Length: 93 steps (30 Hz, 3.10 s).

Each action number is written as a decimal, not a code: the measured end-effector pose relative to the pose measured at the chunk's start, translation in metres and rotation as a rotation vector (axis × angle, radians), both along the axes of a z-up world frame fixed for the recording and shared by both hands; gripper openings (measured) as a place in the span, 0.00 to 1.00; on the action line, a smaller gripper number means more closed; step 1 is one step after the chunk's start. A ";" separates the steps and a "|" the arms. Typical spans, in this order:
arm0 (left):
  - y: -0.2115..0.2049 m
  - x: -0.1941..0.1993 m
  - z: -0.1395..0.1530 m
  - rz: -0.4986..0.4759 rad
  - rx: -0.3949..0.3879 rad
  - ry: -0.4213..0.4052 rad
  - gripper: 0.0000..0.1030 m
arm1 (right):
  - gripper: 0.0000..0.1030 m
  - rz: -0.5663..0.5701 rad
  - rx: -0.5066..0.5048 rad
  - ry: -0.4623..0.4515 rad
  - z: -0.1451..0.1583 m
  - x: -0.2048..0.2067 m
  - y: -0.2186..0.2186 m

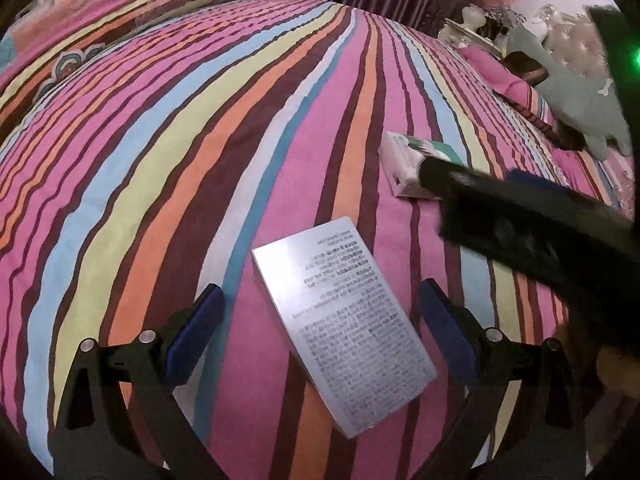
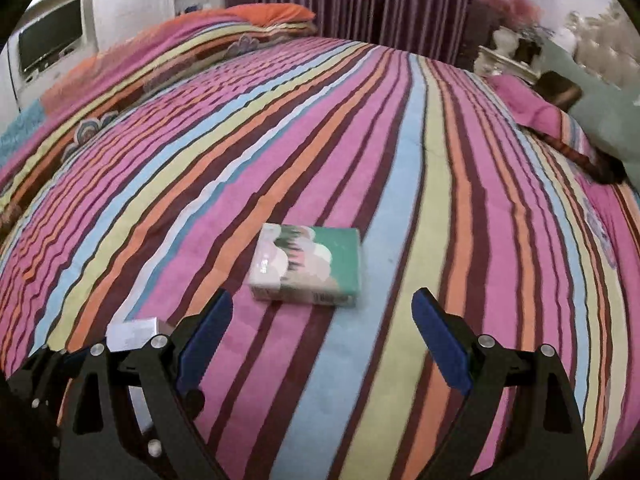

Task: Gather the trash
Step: 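Grasp the white carton with left tool while right tool grasps the green tissue pack, then carry the white carton and green tissue pack with both tools over the wastebasket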

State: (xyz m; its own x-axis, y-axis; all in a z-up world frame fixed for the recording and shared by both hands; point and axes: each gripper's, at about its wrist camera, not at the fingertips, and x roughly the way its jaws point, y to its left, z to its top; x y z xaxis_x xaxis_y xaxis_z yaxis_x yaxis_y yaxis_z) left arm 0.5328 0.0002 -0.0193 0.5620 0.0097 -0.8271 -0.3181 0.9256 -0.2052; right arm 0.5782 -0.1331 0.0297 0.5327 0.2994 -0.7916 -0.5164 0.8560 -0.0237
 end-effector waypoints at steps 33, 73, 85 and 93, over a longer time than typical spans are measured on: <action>0.002 -0.007 -0.004 -0.176 0.164 -0.056 0.64 | 0.66 -0.222 0.109 0.092 -0.040 -0.039 -0.028; 0.028 -0.304 0.033 -0.369 0.091 -0.030 0.55 | 0.66 -0.328 0.320 0.170 -0.010 -0.348 -0.075; 0.020 -0.436 0.007 -0.503 0.128 0.069 0.55 | 0.66 -0.339 0.295 0.338 -0.035 -0.441 -0.077; 0.000 -0.480 -0.057 -0.552 0.052 0.256 0.55 | 0.66 -0.441 0.231 0.595 -0.106 -0.461 -0.075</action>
State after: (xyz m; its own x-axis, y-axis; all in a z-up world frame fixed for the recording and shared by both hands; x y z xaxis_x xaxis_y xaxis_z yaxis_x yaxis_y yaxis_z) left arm 0.0527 -0.0001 -0.0764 0.2788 -0.1821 -0.9429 0.1783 0.9746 -0.1355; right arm 0.1175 -0.2085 -0.0758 0.1459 0.3506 -0.9251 0.0035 0.9349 0.3549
